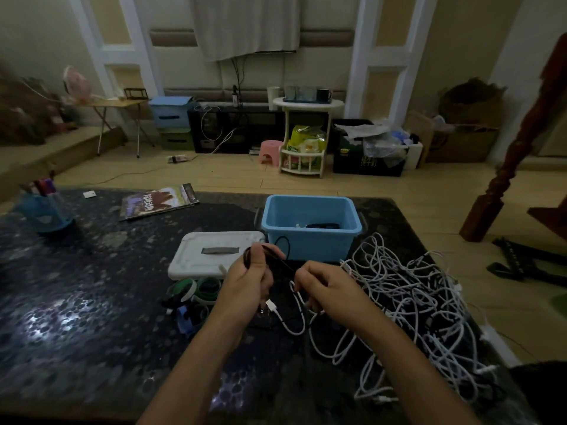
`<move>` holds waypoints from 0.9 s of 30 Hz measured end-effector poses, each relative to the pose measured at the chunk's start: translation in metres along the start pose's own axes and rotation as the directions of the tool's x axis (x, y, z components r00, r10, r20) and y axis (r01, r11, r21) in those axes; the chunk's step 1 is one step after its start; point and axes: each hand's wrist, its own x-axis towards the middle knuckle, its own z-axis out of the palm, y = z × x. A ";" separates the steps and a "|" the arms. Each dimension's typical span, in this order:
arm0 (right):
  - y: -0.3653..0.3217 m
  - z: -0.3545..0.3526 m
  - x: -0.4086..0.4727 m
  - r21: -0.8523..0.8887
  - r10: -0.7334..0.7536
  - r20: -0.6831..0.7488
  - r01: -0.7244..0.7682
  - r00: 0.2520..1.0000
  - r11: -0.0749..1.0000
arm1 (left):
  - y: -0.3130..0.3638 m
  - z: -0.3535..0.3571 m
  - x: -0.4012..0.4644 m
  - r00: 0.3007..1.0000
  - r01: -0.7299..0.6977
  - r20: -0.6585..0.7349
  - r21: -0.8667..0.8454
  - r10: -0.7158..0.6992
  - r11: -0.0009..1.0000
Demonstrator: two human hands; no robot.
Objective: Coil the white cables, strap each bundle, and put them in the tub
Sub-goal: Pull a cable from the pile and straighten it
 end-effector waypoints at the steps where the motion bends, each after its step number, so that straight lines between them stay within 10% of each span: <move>1: -0.001 0.003 -0.002 -0.041 -0.009 0.028 0.010 1.000 0.999 | 0.000 0.000 0.001 1.000 -0.010 -0.018 0.010 0.011 1.000; 16: 0.010 0.008 -0.008 -0.438 0.076 0.255 0.045 0.964 0.898 | 0.007 -0.009 0.003 0.989 -0.050 -0.148 -0.147 0.028 0.988; 22: -0.006 -0.013 -0.009 -0.313 -0.107 0.180 0.161 0.978 0.936 | -0.001 -0.025 0.007 0.974 -0.061 -0.160 0.492 0.159 0.868; 27: -0.018 -0.015 -0.009 -0.139 -0.238 0.073 0.246 0.969 0.959 | -0.001 -0.017 -0.001 0.996 -0.062 0.082 0.562 0.019 0.825</move>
